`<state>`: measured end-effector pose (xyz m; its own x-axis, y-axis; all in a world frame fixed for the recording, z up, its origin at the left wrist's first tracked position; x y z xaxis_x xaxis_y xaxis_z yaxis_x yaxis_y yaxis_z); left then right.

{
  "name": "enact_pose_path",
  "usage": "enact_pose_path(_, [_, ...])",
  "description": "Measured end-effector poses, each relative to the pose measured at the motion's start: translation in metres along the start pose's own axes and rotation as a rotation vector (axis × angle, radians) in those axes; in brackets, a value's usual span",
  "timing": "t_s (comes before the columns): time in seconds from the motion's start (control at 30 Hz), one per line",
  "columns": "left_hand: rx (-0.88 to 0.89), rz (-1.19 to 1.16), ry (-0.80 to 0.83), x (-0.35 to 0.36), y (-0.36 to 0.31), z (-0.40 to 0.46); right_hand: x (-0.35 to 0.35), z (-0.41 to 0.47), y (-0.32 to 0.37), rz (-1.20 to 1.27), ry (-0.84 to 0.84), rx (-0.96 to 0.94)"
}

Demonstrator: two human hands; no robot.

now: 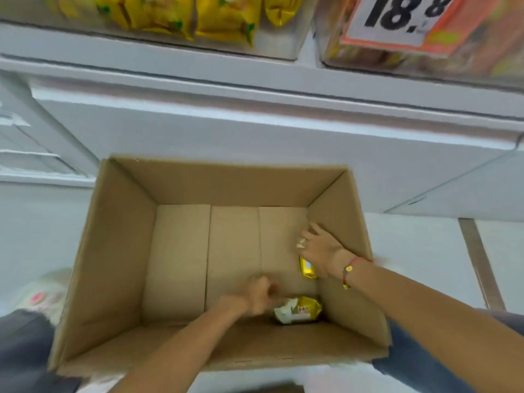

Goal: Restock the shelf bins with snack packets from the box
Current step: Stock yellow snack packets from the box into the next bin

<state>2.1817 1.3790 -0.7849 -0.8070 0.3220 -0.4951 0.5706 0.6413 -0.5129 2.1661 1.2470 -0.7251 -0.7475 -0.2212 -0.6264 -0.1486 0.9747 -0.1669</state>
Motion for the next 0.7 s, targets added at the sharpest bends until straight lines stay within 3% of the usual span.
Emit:
enact_pose_path(0.1, [0.108, 0.118, 0.174, 0.026, -0.02, 0.006, 0.011, 0.006, 0.001, -0.044, 0.064, 0.023])
enact_pose_path(0.23, [0.08, 0.325, 0.161, 0.027, -0.021, 0.013, 0.001, 0.006, 0.008, -0.098, 0.052, -0.02])
enact_pose_path(0.37, [0.006, 0.24, 0.202, -0.003, 0.007, -0.002, -0.006, 0.002, 0.011, -0.115, -0.006, -0.019])
enact_pose_path(0.43, [-0.023, 0.049, 0.271, -0.027, 0.033, -0.018, -0.021, -0.004, 0.003, 0.129, -0.072, 0.037])
enact_pose_path(0.5, [-0.097, -0.141, 0.283, -0.06, 0.061, -0.042, -0.041, -0.011, -0.014, 0.672, -0.083, 0.119])
enact_pose_path(0.57, [-0.153, -0.301, 0.239, -0.093, 0.081, -0.067, -0.055, -0.018, -0.02, 1.321, 0.109, 0.109])
enact_pose_path(0.6, [-0.168, -0.378, 0.201, -0.109, 0.088, -0.078, -0.064, -0.023, -0.024, 1.534, 0.199, 0.099])
enact_pose_path(0.7, [-0.132, -0.531, 0.13, -0.155, 0.077, -0.111, -0.091, -0.046, -0.032, 1.816, 0.35, -0.012])
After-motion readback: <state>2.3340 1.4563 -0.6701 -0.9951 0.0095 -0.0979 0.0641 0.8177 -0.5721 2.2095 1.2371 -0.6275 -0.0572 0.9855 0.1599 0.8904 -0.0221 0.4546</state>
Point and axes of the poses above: each hand's wrist, its own z-axis towards the middle knuckle, its own x-axis out of the palm, y = z × x, the point moved 7 cm from there along z, towards the middle knuckle, and after that the axes turned 9 degrees about z, right-handed, at the moved point
